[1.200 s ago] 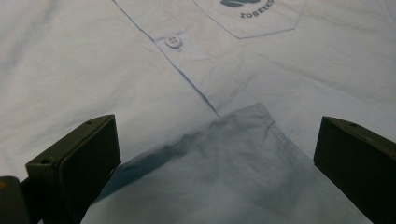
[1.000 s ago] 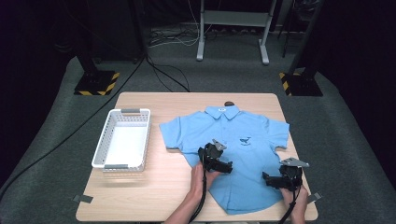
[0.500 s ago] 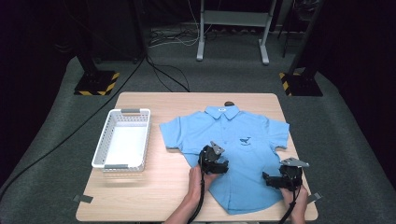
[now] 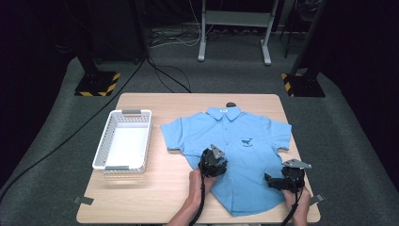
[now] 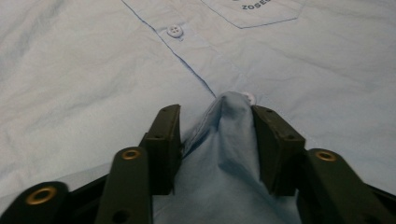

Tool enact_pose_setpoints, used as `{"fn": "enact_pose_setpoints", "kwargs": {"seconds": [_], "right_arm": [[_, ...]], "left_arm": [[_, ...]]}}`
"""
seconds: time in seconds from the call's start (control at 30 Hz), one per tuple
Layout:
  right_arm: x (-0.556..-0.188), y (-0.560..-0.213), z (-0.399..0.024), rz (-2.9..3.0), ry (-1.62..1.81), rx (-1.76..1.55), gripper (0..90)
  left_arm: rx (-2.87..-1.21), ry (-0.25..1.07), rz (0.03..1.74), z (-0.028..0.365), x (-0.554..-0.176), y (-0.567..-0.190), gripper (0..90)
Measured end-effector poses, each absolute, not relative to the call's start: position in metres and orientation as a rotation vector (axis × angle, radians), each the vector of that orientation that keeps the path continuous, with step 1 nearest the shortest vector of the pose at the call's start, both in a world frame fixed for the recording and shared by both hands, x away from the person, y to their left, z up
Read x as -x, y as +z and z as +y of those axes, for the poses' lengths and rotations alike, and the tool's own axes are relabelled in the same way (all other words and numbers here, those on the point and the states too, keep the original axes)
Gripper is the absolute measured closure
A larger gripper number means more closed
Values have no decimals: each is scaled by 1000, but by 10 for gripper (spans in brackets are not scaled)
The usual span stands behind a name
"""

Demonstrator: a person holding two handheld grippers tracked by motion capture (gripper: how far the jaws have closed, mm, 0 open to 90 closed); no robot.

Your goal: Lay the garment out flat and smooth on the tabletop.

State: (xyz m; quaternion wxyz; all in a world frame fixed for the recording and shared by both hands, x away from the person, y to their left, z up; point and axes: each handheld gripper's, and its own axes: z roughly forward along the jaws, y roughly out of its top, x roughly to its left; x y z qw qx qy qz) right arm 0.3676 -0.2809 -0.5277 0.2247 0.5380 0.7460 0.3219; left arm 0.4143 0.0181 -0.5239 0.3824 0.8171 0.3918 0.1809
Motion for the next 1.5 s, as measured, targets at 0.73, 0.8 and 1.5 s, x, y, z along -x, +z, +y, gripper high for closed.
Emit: {"fn": "enact_pose_setpoints", "kwargs": {"seconds": [0.73, 0.8, 1.5], "right_arm": [[-368, -528, -281, 2055, 888, -1486, 15], [-368, -528, -281, 2056, 888, -1486, 15], [-368, -528, -281, 2055, 887, -1488, 15]], "left_arm": [[-2047, 448, 980, 31, -406, -519, 843], [-2050, 451, 970, 32, -403, -518, 844], [-2049, 467, 950, 71, -364, -508, 849]]}}
